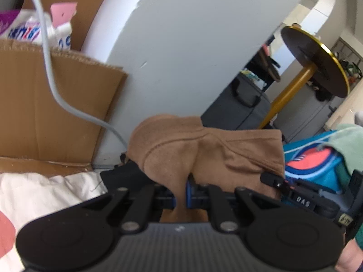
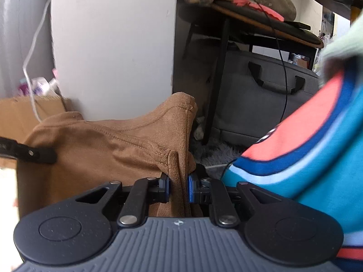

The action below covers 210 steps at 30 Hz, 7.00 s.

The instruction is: Fold clothes

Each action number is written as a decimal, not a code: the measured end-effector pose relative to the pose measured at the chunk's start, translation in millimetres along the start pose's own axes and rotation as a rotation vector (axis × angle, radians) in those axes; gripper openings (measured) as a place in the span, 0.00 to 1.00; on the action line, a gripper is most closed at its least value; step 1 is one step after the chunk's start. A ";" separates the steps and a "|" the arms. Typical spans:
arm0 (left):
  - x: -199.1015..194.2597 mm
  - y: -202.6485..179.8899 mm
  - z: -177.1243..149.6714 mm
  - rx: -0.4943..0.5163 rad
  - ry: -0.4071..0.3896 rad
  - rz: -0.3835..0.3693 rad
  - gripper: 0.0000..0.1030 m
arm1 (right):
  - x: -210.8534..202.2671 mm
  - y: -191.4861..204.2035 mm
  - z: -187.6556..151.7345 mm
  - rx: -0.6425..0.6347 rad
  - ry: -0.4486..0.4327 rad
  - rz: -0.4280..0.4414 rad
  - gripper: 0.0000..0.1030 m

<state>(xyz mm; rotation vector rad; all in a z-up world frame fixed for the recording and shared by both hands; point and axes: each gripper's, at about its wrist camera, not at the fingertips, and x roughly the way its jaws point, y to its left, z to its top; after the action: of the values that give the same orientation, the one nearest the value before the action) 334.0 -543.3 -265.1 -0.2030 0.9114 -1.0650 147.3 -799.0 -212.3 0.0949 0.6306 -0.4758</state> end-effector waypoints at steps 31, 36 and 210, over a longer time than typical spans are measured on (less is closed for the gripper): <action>-7.2 31.8 11.5 -0.079 -0.031 0.096 0.61 | 8.2 2.2 -7.7 0.068 -0.048 -0.002 0.40; -9.2 -0.8 6.8 0.082 -0.017 0.053 0.22 | 23.3 7.6 -17.7 0.075 0.008 0.007 0.24; -786.0 -152.6 -123.0 -0.206 -0.095 0.866 1.00 | -522.6 177.0 44.4 -0.003 0.155 0.310 0.97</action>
<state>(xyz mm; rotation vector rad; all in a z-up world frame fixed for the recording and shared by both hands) 8.5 58.1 169.3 -0.0140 0.8905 -0.1592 -115.8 -443.5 120.5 0.2252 0.7540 -0.1686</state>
